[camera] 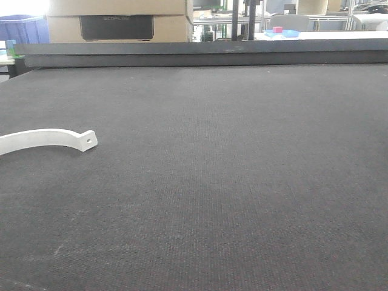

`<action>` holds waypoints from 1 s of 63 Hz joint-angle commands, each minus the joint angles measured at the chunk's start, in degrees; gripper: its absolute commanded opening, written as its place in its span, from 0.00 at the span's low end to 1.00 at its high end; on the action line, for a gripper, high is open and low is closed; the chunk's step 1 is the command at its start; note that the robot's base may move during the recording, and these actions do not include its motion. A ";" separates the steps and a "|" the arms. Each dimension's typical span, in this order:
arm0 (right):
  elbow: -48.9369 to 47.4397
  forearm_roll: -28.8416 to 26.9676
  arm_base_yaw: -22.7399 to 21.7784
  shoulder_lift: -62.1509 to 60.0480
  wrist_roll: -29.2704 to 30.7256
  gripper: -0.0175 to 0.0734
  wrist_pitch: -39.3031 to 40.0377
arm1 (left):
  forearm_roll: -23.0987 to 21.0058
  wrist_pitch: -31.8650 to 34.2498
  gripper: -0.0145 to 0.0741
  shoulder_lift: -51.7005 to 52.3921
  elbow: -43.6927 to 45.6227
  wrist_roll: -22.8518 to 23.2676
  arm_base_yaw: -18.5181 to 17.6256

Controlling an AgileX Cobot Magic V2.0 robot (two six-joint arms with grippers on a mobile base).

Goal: Grab PVC pipe and place in blue bin

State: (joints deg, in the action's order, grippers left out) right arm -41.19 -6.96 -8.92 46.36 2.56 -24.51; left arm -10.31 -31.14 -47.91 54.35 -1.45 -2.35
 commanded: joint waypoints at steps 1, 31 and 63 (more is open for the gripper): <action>-0.53 -0.10 -0.31 3.60 0.57 0.01 -0.93 | 0.83 -2.34 0.04 -4.77 0.55 0.05 -0.10; 0.05 -0.39 -0.20 8.85 0.57 0.01 1.58 | -0.01 -3.05 0.04 -17.99 0.55 0.05 -0.10; -13.47 -2.53 -0.20 28.86 -9.55 0.02 -12.64 | -0.62 -3.85 0.04 -18.65 0.55 0.05 -0.10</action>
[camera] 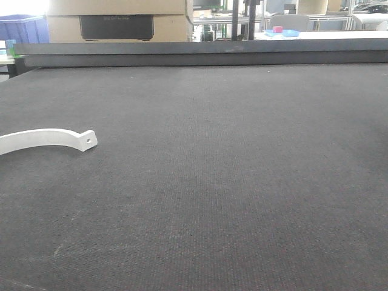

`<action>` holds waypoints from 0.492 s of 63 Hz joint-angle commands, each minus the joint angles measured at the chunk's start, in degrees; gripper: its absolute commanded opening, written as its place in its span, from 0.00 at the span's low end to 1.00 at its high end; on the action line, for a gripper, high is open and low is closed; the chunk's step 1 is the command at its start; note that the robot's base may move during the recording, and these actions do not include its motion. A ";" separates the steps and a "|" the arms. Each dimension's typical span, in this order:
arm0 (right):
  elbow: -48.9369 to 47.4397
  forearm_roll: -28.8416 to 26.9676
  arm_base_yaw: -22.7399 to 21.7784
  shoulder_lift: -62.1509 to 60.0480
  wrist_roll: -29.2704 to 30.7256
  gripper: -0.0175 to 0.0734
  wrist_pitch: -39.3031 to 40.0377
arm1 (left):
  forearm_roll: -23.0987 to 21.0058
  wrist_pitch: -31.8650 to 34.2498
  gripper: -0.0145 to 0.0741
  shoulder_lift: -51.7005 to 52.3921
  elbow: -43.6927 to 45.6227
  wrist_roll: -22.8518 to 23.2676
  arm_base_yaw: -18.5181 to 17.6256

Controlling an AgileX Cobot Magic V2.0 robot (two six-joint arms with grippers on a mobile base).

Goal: Grab PVC pipe and place in blue bin

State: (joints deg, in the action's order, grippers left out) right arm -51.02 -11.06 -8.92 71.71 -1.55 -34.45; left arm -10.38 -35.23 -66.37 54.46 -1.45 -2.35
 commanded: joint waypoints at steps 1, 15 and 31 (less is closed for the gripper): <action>-4.65 2.31 -0.20 4.74 -7.35 0.02 -3.71 | -0.56 0.18 0.04 -0.20 0.44 0.05 -0.10; -14.14 5.24 -0.20 17.76 -17.02 0.19 -14.29 | -0.66 -0.34 0.04 -0.20 0.44 0.05 -0.10; -17.00 5.24 -0.20 24.49 -17.02 0.57 -15.31 | -0.66 -0.34 0.04 -0.20 0.44 0.05 -0.10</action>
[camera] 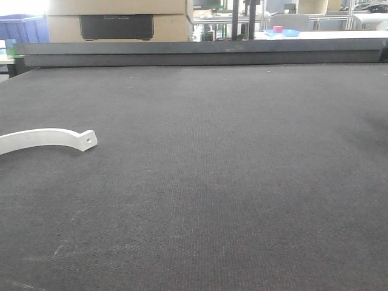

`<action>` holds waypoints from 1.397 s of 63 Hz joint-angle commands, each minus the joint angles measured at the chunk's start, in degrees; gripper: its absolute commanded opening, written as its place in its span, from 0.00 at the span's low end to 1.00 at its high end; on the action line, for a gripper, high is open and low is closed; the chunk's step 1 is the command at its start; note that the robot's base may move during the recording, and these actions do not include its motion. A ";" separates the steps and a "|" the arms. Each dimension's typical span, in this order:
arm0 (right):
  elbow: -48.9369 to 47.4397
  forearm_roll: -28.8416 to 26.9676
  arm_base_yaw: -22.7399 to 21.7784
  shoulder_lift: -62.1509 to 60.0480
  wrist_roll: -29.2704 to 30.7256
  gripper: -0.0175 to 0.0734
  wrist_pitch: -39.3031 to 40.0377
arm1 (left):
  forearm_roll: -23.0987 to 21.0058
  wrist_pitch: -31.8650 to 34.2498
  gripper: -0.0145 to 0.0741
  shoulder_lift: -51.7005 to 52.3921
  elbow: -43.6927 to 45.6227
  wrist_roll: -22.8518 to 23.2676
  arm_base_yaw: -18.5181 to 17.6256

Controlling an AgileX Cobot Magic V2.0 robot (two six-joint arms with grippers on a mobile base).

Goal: Grab PVC pipe and place in blue bin

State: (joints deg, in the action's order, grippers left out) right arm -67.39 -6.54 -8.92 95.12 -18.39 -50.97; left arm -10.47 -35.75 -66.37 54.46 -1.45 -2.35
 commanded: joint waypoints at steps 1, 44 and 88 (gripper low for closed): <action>-0.63 0.72 -0.20 1.29 -0.17 0.57 1.55 | -0.56 0.18 0.04 -0.20 0.44 0.05 -0.10; -0.63 0.77 -0.20 6.74 -0.17 0.57 5.09 | -0.56 0.18 0.04 -0.20 0.44 0.05 -0.10; -0.63 4.78 1.18 5.66 8.27 0.01 2.19 | -0.78 -0.97 0.04 -0.20 0.44 0.05 -0.10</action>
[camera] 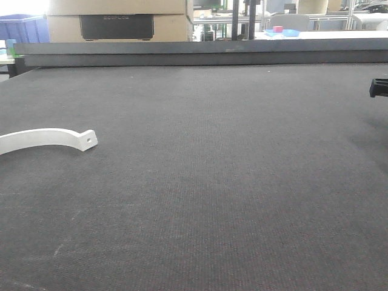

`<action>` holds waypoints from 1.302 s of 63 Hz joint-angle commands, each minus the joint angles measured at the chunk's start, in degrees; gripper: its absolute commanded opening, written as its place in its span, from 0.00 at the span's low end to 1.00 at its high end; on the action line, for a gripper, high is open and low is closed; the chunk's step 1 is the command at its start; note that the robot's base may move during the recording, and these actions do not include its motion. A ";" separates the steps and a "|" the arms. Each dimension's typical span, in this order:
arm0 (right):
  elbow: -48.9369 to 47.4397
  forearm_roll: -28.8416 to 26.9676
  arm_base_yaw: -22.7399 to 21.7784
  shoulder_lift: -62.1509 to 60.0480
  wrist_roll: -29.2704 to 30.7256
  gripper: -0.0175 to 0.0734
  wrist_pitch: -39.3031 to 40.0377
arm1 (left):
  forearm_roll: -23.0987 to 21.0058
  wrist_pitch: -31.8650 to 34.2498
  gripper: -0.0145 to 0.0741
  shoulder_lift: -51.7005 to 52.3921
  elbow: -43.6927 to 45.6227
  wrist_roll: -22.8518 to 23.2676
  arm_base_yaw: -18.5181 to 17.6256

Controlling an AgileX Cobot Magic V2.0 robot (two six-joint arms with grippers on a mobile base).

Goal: Grab PVC pipe and place in blue bin
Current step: 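Close both grippers on the white curved pipe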

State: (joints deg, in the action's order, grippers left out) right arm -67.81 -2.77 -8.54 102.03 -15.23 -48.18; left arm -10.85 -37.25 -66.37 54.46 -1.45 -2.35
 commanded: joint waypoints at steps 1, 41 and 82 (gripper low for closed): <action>-0.21 1.01 1.04 -1.56 5.98 0.01 -0.81 | -0.40 0.72 0.04 -0.20 0.44 0.05 -0.10; -0.21 1.12 8.55 -24.60 8.96 0.01 -2.31 | 11.80 -11.28 0.04 -8.31 6.03 0.66 -0.10; -0.10 2.22 8.55 -27.35 8.96 0.01 -3.76 | 10.85 -16.11 0.06 -29.81 17.56 -0.08 4.36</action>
State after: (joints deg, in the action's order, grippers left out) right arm -67.81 -1.31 0.16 75.16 -6.72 -52.89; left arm 0.81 -52.99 -96.20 71.32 -0.51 1.88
